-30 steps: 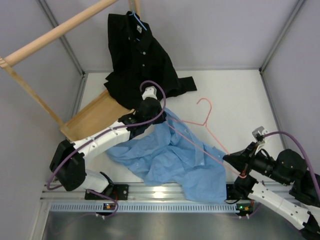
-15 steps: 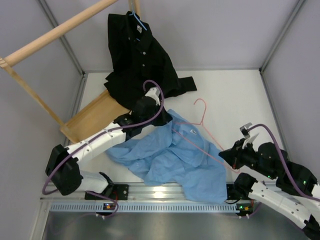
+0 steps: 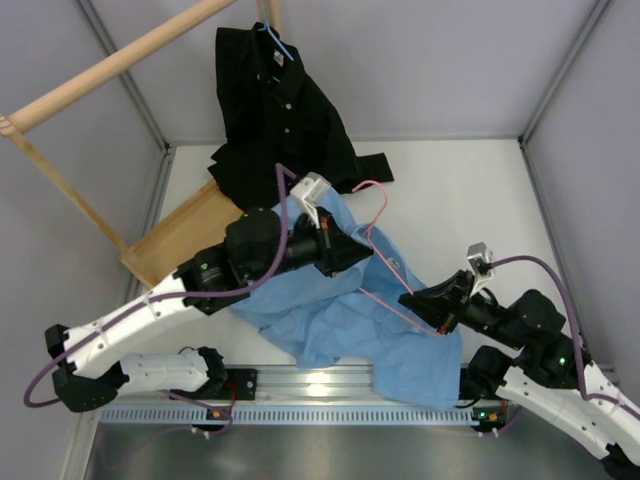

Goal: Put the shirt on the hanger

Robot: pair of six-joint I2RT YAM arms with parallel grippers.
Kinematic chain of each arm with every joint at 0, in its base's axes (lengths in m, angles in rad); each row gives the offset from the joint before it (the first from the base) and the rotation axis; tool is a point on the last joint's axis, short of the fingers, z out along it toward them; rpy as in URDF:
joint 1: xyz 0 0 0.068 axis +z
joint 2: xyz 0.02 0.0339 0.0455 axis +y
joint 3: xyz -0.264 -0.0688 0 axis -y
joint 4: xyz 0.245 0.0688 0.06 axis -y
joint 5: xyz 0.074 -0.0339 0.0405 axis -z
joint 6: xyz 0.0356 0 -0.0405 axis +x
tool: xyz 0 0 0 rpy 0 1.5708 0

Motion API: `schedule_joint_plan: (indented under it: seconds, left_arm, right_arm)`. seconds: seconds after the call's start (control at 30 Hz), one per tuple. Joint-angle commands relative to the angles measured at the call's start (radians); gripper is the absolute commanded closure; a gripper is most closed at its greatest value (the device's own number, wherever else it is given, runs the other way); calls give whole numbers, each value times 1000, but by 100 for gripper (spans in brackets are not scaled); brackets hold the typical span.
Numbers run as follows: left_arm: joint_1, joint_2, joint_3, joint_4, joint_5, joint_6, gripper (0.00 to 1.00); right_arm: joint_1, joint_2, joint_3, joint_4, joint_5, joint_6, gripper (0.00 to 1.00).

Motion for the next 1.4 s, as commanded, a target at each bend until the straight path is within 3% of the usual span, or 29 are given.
schedule_joint_plan:
  seconds: [0.0,0.13,0.27,0.33,0.37,0.47,0.5,0.8,0.83,0.93,0.97,1.03,1.07,1.1,1.27,1.37]
  left_arm:
    - [-41,-76,84,16,-17,38,100]
    - [-47,-81,113,15,3,71,100]
    - [-47,-72,66,12,-5,78,100]
    - [-47,-78,24,-8,-66,75,100]
    - [-47,-86,3,-25,-186,69,100]
    - [-47,-84,-39,-111,-362,64,100]
    - [-47,-78,-36,-125,-368,71,100]
    - [-59,60,109,-177,21,214,100]
    - [-62,65,133,-195,23,232,97]
    - [-70,59,156,-260,11,280,67]
    - [-70,36,164,-272,0,294,54]
    - [-70,7,175,-304,-60,353,13]
    - [-70,-18,200,-318,-86,378,6]
    - [-70,-29,216,-327,-133,407,2]
    - [-70,-29,343,-335,-340,633,2]
    - [-64,35,449,-333,-367,762,2]
  right_arm:
    - [-5,-22,-21,375,-91,11,100]
    - [-5,10,-38,517,-217,8,100]
    - [-5,36,-10,467,-182,-30,100]
    - [-5,1,-21,420,-105,-56,100]
    - [-5,-22,-33,421,-93,-58,100]
    - [-4,-99,-76,409,-68,-68,100]
    - [-5,-109,-93,404,-56,-81,100]
    - [-5,-57,-169,489,16,-93,100]
    - [-5,-66,-173,486,36,-93,100]
    - [-4,-96,-191,490,59,-96,100]
    - [-5,-102,-202,493,59,-96,100]
    - [-7,-125,-215,507,55,-91,100]
    - [-5,-134,-234,515,55,-90,100]
    - [-5,-140,-245,525,51,-84,100]
    - [-5,-188,-314,605,47,-68,100]
    - [-5,-205,-332,621,44,-65,100]
